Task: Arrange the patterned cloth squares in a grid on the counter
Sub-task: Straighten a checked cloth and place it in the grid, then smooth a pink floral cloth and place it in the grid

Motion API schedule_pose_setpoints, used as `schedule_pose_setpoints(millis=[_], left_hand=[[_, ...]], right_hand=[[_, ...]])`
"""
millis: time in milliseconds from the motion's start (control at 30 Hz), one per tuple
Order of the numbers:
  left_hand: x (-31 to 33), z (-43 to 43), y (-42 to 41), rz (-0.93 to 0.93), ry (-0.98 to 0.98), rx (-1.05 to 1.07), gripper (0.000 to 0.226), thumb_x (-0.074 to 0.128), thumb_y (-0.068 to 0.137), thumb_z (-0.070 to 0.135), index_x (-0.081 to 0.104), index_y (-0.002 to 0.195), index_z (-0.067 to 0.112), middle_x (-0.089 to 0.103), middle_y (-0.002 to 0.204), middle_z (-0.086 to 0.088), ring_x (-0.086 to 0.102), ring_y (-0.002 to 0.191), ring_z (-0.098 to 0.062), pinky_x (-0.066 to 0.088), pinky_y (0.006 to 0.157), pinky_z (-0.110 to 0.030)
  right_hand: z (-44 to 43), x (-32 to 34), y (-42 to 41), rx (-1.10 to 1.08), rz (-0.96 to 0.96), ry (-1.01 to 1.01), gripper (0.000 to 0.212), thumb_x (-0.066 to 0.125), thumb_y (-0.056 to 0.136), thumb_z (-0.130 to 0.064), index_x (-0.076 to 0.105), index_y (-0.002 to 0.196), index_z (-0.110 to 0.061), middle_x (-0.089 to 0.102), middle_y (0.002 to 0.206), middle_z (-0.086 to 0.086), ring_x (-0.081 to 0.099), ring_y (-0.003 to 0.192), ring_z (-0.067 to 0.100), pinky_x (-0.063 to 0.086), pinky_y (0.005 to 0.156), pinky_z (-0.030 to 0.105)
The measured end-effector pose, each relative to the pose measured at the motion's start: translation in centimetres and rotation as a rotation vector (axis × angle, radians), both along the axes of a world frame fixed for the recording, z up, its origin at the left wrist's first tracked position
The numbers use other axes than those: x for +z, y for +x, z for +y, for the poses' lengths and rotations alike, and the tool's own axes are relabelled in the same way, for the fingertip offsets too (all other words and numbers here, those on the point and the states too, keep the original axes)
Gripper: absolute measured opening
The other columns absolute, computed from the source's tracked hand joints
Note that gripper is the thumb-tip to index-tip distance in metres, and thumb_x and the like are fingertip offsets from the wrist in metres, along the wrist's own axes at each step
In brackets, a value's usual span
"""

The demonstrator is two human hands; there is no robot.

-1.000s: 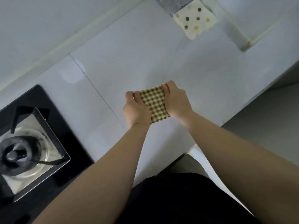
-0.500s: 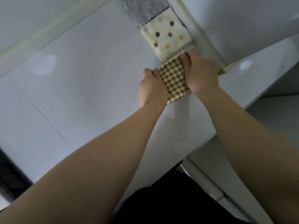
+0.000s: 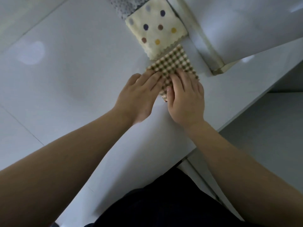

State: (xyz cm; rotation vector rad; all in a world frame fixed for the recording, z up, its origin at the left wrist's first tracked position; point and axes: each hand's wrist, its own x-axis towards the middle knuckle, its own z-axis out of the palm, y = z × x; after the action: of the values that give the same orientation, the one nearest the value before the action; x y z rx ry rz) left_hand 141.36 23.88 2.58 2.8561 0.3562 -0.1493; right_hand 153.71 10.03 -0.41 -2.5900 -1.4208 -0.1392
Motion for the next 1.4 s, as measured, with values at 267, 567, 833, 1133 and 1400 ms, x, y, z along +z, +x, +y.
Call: schedule_pose_setpoints(millis=[267, 567, 833, 1133, 1400], left_hand=[[0.9, 0.6, 2.2, 0.122, -0.071, 0.027, 0.064, 0.027, 0.092, 0.017, 0.038, 0.155, 0.012, 0.035, 0.162, -0.007, 0.028, 0.151, -0.027, 0.025, 0.118, -0.041], [1.8, 0.4, 3.9, 0.217, -0.222, 0.087, 0.075, 0.041, 0.095, 0.007, 0.011, 0.163, 0.018, 0.003, 0.170, 0.002, -0.002, 0.156, -0.015, 0.003, 0.126, -0.036], [3.7, -0.6, 0.8, 0.228, -0.266, 0.141, 0.080, 0.038, 0.091, -0.005, 0.007, 0.162, 0.014, 0.002, 0.170, -0.002, -0.004, 0.156, -0.017, 0.001, 0.127, -0.035], [6.7, -4.7, -11.9, 0.102, -0.423, 0.614, 0.033, 0.043, 0.103, 0.015, 0.061, 0.130, 0.019, 0.063, 0.126, 0.000, 0.058, 0.116, -0.024, 0.046, 0.098, -0.037], [9.1, -10.3, -25.7, 0.194, -0.553, 1.088, 0.029, 0.043, 0.105, 0.029, 0.063, 0.125, 0.030, 0.063, 0.121, 0.011, 0.060, 0.107, -0.016, 0.050, 0.094, -0.039]], right_hand=[[1.0, 0.1, 2.6, -0.022, 0.015, -0.034, 0.039, 0.045, 0.104, -0.025, 0.060, 0.136, -0.009, 0.057, 0.144, 0.010, 0.052, 0.135, 0.029, 0.038, 0.112, 0.042], [1.7, 0.3, 3.1, -0.083, 0.042, -0.063, 0.040, 0.043, 0.102, -0.024, 0.058, 0.136, -0.009, 0.056, 0.145, 0.009, 0.050, 0.137, 0.028, 0.036, 0.114, 0.045], [1.9, 1.0, 3.1, -0.092, 0.062, -0.108, 0.039, 0.043, 0.100, -0.023, 0.056, 0.136, -0.011, 0.054, 0.147, 0.009, 0.047, 0.139, 0.030, 0.036, 0.113, 0.052], [0.9, 3.9, -6.6, 0.271, 0.189, 0.132, 0.015, 0.051, 0.088, -0.009, 0.065, 0.085, -0.012, 0.065, 0.089, 0.004, 0.061, 0.084, 0.030, 0.041, 0.072, 0.040], [1.2, 4.7, -22.2, 0.603, 0.553, 0.171, 0.022, 0.046, 0.088, -0.010, 0.068, 0.082, -0.012, 0.067, 0.082, -0.001, 0.061, 0.080, 0.023, 0.040, 0.074, 0.038]])
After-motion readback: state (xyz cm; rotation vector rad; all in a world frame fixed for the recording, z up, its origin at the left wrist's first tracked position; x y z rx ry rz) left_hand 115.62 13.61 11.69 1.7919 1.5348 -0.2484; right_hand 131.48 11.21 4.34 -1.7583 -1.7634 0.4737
